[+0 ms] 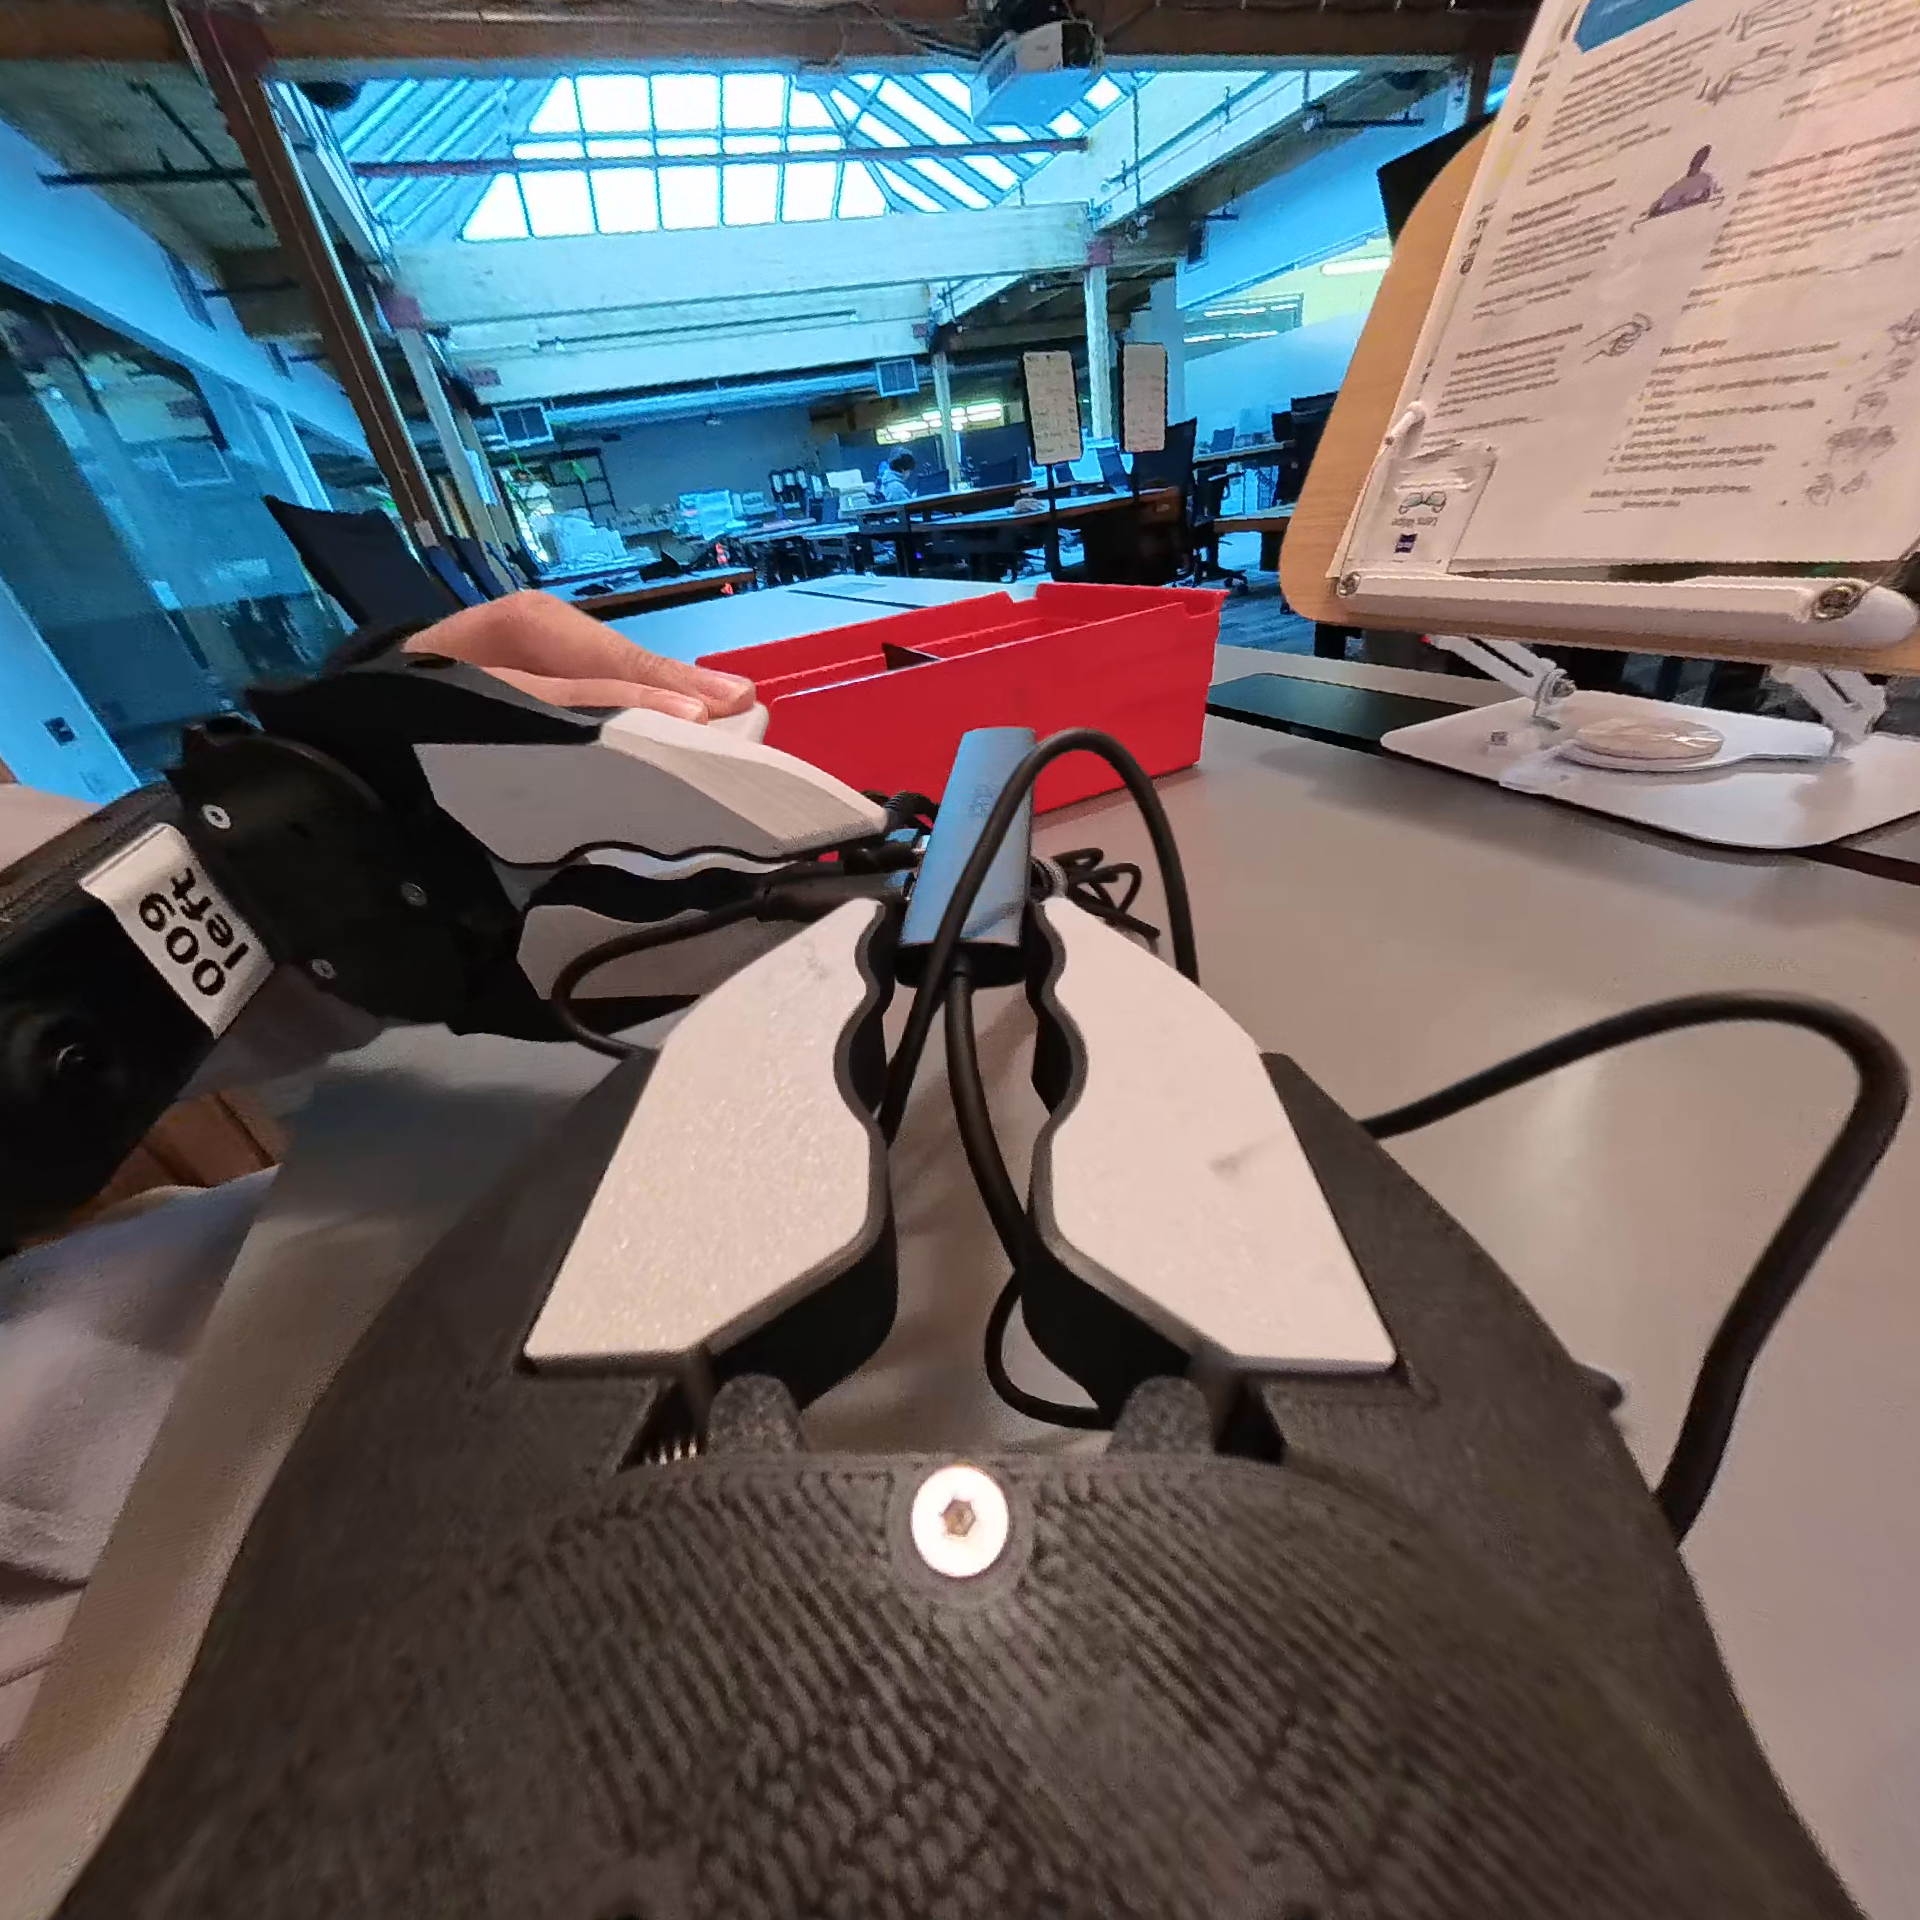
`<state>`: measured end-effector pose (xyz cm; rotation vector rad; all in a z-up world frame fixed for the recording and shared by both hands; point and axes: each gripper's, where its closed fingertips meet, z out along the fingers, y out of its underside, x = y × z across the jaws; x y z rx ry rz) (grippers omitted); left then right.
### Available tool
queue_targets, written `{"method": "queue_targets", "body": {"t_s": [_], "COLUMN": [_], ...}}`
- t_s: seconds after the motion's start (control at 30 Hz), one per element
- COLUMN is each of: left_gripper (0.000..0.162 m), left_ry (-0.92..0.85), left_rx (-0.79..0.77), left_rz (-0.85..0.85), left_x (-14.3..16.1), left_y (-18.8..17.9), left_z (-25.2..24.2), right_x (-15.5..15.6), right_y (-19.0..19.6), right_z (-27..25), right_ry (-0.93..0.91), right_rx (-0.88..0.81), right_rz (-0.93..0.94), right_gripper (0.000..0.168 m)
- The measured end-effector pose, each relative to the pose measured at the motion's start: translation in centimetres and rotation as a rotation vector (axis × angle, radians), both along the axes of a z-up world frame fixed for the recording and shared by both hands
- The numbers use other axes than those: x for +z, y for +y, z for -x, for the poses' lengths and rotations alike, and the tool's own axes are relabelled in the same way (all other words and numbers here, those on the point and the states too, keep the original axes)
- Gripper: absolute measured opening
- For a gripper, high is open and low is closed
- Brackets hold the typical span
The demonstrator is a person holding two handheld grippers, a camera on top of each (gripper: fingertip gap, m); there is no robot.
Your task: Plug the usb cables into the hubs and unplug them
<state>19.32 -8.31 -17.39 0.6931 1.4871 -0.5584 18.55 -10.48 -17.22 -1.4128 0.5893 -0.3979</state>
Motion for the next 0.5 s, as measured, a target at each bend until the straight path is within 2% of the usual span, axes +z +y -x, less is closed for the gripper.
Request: {"method": "queue_targets", "body": {"t_s": [0.37, 0.47, 0.5], "left_gripper": [0.007, 0.011, 0.007], "left_ry": [0.034, 0.016, 0.015], "left_rx": [0.025, 0.016, 0.009], "left_rz": [0.020, 0.044, 0.036], "left_x": [-0.1, 0.9, 1.2], "left_y": [0.2, 0.0, -0.2], "left_z": [-0.5, -0.6, -0.6], "right_x": [-0.6, -0.8, -0.7], "right_y": [0.3, 0.6, 0.6], "right_z": [-0.4, -0.3, -0.3], "right_ry": [0.022, 0.039, 0.035], "right_rx": [-0.042, -0.026, -0.034], "right_rz": [0.051, 0.055, 0.056], "right_gripper": [0.024, 0.025, 0.025]}}
